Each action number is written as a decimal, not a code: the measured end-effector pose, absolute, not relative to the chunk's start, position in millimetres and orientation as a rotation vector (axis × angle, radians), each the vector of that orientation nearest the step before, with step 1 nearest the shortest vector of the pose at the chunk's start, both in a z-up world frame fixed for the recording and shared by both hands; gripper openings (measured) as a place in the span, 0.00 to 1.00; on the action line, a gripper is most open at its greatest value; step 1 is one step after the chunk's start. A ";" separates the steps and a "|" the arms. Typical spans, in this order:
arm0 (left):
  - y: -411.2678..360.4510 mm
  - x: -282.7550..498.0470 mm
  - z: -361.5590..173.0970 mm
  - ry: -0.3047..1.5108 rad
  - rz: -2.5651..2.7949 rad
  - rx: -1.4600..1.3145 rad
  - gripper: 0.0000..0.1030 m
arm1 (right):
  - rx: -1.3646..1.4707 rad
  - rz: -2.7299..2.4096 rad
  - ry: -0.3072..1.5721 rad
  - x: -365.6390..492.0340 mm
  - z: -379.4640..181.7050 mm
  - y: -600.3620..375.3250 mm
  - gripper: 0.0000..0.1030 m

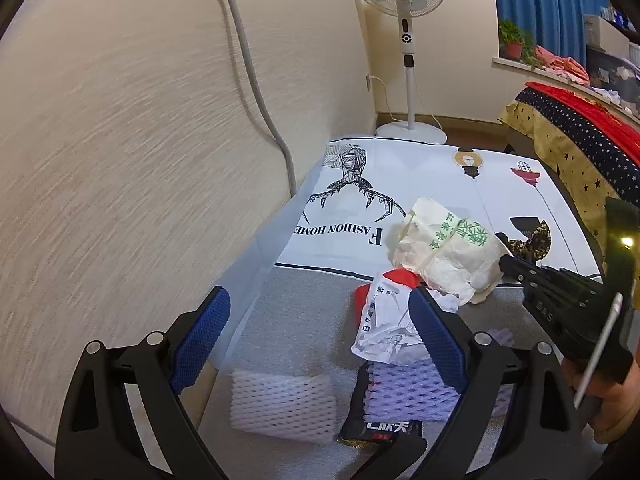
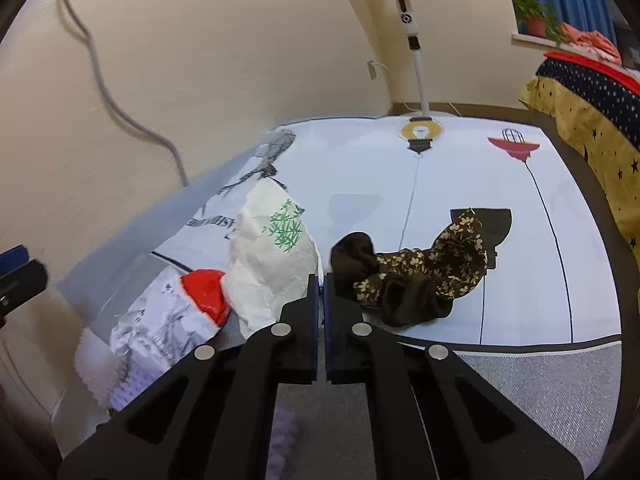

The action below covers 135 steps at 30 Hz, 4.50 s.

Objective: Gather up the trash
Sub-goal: 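Close the right tool on the white bag with green print and lift it, then close the left tool on the crumpled white paper while the right tool holds the white bag, then carry the crumpled paper and white bag over the pink bin with both tools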

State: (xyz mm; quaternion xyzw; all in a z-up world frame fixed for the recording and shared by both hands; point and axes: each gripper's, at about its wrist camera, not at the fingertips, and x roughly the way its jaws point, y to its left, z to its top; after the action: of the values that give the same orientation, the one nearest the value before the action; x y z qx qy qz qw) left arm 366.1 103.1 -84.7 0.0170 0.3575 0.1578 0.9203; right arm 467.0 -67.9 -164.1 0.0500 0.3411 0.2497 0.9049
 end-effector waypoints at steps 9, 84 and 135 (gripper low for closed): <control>108.5 365.6 -81.0 0.709 0.336 0.017 0.85 | 0.021 0.538 0.598 435.2 -121.5 -65.7 0.01; 85.9 393.8 -182.2 0.782 -0.083 -0.141 0.29 | -0.111 0.226 0.601 279.8 -40.3 -234.2 0.01; -102.7 185.9 1.6 0.588 -0.504 0.006 0.09 | 0.033 -0.035 0.538 61.8 -18.0 -321.7 0.01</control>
State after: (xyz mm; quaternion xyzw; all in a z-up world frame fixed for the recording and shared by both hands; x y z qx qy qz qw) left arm 185.9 -102.7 1.6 0.0031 0.2868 -0.2459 0.9259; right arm 61.8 -321.7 -18.0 0.0164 0.2660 -0.0171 0.9637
